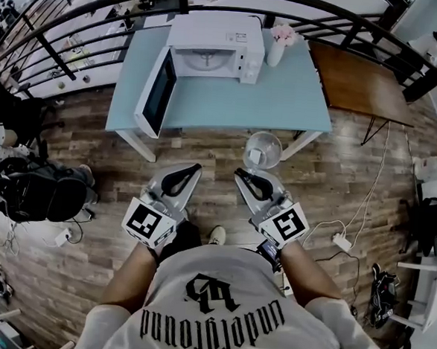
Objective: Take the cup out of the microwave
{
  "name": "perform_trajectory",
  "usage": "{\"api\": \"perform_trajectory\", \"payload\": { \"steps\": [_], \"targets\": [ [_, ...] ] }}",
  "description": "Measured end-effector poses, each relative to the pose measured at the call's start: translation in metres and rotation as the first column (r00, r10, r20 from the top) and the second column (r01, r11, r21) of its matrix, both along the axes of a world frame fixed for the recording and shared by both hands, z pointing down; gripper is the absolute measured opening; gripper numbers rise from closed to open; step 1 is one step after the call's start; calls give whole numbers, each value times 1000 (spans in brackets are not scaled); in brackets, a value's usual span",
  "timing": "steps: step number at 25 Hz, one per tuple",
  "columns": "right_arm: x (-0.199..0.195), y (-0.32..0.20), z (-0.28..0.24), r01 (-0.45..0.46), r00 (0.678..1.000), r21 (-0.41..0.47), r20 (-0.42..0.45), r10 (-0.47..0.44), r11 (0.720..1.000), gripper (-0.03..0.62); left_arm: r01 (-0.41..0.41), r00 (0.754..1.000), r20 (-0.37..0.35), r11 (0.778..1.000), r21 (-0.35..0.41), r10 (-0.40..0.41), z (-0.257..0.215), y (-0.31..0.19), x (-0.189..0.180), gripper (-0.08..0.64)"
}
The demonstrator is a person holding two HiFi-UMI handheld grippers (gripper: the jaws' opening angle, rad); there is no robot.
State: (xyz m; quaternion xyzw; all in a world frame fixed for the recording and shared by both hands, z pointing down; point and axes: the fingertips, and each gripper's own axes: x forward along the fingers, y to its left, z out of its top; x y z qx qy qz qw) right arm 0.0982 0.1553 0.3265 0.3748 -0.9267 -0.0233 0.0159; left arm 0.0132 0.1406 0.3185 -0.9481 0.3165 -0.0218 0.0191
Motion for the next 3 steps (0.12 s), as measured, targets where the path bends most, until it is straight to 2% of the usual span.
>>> {"api": "perform_trajectory", "payload": {
  "steps": [3],
  "targets": [
    [-2,6,3,2,1000,0,2,-2,1000,23,-2,1000,0,1000,0,2,4,5,-1,49]
  ]
}}
